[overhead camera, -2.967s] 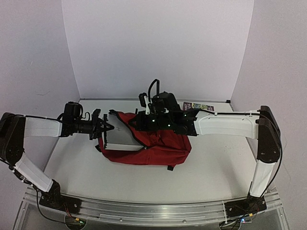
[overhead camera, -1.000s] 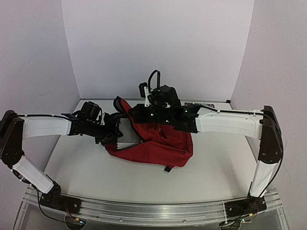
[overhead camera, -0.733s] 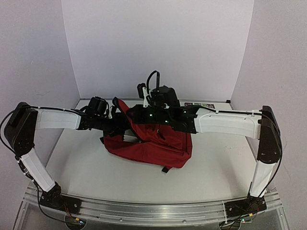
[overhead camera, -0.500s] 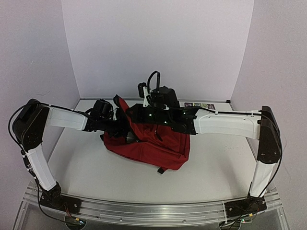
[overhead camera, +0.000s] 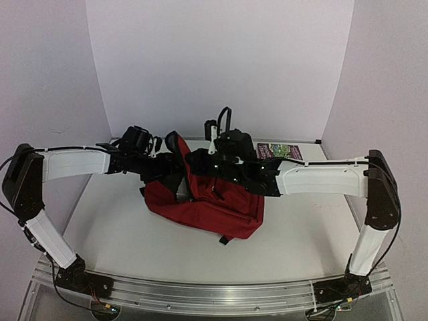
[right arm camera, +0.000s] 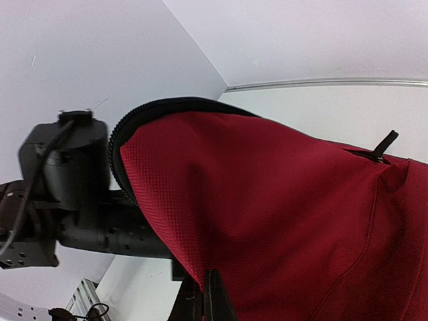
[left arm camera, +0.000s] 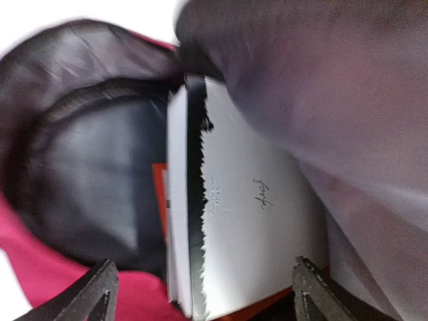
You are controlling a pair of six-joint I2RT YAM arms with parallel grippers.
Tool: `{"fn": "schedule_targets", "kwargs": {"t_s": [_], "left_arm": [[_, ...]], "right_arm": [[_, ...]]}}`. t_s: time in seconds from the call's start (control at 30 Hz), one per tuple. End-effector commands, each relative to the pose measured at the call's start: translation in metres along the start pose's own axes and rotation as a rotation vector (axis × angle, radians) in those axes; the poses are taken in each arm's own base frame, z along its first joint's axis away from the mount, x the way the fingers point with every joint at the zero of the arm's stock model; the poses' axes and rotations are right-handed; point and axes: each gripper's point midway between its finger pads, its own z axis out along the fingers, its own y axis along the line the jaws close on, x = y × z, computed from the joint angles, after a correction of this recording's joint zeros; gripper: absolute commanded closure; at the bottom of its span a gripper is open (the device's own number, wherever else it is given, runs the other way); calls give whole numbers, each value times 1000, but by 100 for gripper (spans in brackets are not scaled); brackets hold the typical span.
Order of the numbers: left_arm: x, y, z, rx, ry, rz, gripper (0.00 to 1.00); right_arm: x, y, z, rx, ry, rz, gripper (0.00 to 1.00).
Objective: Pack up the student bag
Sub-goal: Place the book in the student bag, then adjust the student bag at the center of the board.
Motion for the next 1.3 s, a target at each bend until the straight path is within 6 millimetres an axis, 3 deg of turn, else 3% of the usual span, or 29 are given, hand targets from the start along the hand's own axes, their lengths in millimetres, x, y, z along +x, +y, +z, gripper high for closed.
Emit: {"fn": "schedule_targets", "kwargs": {"t_s": [0.0,0.17,0.4,0.47,0.53,0.57,0.6,0.63,0.67,0.73,0.87,1.0,1.1,1.27], "left_arm": [[-24,20,-42,-206,-108,2,7],[-17,64,-50,-398,-102,-125,1],[-14,79,-16,-377,-33,-194,0],[-12,92,-7,-406,-16,-205,1],[-12,103,0,-411,-11,-218,12],[-14,106,1,-408,-11,-224,28],[-17,107,0,-404,-17,-224,52],[-21,105,-4,-396,-27,-215,73],[-28,98,-10,-379,-45,-199,87],[-44,75,-28,-306,-81,-154,97],[-70,12,-80,-87,-150,-24,100],[-65,-33,-122,138,-144,55,100],[-50,-50,-139,261,-114,65,100],[-33,-59,-153,426,-112,-9,100]], "right_arm": [[-55,17,-27,-45,-151,43,100],[-52,17,-27,-50,-140,45,100],[-51,19,-27,-63,-130,45,100],[-50,19,-28,-63,-129,48,100],[-49,17,-29,-61,-127,51,100],[-49,17,-29,-57,-127,51,100],[-50,15,-31,-50,-129,51,100],[-50,11,-32,-32,-132,48,100],[-52,5,-33,-8,-137,46,100],[-59,-16,-33,62,-141,41,100],[-79,-66,-34,169,-161,40,100],[-96,-96,-38,232,-182,29,100],[-106,-109,-42,254,-198,29,100],[-115,-119,-56,295,-216,-7,100]]}}
